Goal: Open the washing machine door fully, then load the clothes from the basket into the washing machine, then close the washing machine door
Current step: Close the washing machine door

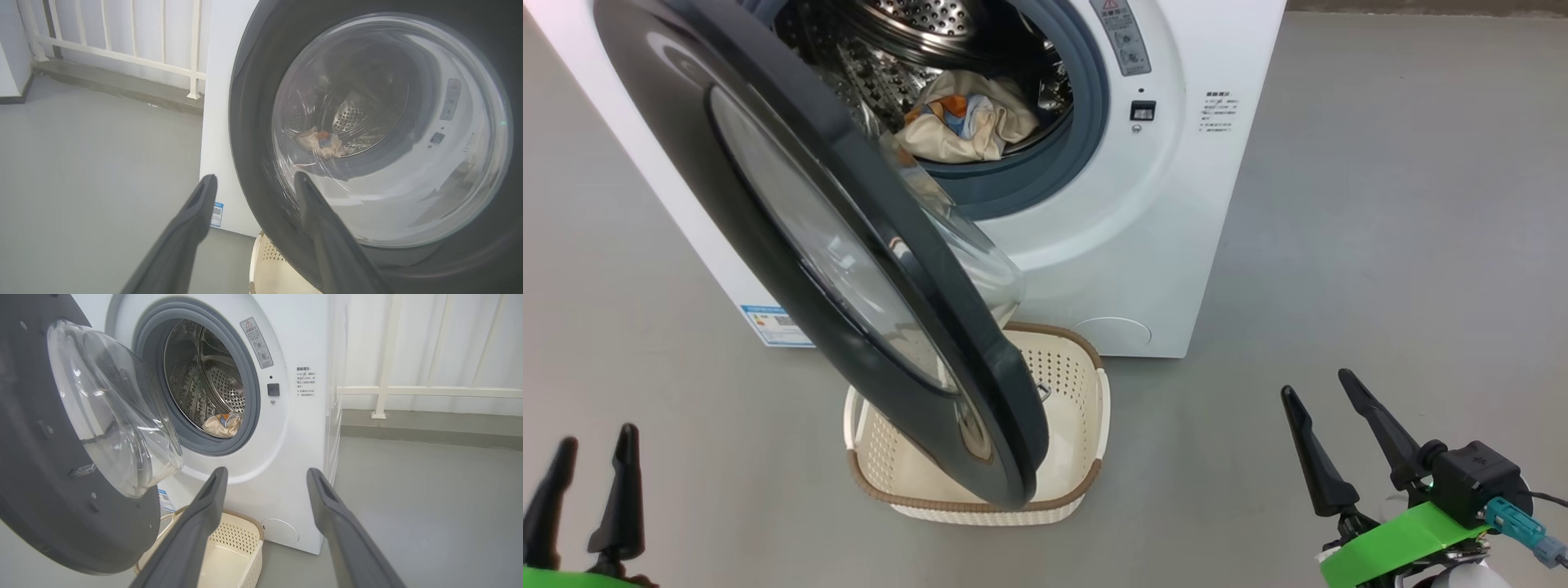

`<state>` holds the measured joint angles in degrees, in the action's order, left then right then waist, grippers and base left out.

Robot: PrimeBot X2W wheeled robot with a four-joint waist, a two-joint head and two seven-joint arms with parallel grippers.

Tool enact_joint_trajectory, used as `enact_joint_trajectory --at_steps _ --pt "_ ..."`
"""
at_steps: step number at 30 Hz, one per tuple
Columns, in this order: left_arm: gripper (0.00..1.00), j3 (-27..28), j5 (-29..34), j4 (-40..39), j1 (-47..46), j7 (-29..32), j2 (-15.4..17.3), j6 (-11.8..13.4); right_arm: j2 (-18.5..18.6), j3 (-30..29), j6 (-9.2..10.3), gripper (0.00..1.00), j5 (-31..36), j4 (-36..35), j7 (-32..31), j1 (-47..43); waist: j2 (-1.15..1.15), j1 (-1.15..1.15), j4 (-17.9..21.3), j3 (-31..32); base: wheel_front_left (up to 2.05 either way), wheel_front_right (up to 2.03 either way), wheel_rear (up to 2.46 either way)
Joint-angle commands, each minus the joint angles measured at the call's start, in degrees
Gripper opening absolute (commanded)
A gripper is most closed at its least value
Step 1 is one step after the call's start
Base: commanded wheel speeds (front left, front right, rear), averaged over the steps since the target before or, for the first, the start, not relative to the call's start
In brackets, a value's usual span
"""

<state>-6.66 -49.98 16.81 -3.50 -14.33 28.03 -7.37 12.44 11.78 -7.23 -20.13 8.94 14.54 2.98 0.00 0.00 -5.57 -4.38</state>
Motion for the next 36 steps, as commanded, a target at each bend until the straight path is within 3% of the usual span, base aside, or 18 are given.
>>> enact_joint_trajectory --at_steps 1,6,10,17,34,35,36 --pt "1.00 3.8 4.2 -1.6 -2.8 -0.6 1.1 -0.1 0.5 0.9 -0.25 1.00 0.2 -1.4 0.5 0.6 0.00 0.00 -0.2 -0.1 0.00 0.00 0.00" --pt "1.00 9.7 18.7 -3.3 -0.5 -0.7 -5.1 -0.1 0.4 1.2 -0.25 1.00 0.2 -1.2 0.5 1.3 0.00 0.00 -0.4 0.1 0.00 0.00 0.00" --pt "1.00 12.8 24.7 -4.6 1.3 -0.7 -9.8 -0.1 0.1 1.4 -0.25 1.00 0.1 -1.2 0.5 1.8 0.00 0.00 -0.5 0.1 0.00 0.00 0.00" --pt "1.00 14.4 31.3 -2.4 4.1 -0.7 -14.6 -0.1 -0.3 1.8 -0.25 1.00 0.0 -1.1 0.5 2.5 0.00 0.00 -0.8 0.3 0.00 0.00 0.00" --pt "1.00 16.0 34.8 -0.4 4.1 -0.7 -16.9 -0.1 -0.5 2.7 -0.25 1.00 -0.3 -0.9 0.5 3.6 0.00 0.00 -1.5 0.3 0.00 0.00 0.00" --pt "1.00 15.9 34.9 -0.4 4.1 -0.7 -17.0 -0.1 -0.6 2.9 -0.25 0.93 -0.4 -0.9 0.5 3.9 0.00 0.00 -1.6 0.4 0.00 0.00 0.00" --pt "1.00 15.9 34.9 -0.4 4.1 -0.7 -17.0 -0.1 -0.6 3.2 -0.25 0.48 -0.5 -1.0 0.5 4.2 0.00 0.00 -1.8 0.4 0.00 0.00 0.00"
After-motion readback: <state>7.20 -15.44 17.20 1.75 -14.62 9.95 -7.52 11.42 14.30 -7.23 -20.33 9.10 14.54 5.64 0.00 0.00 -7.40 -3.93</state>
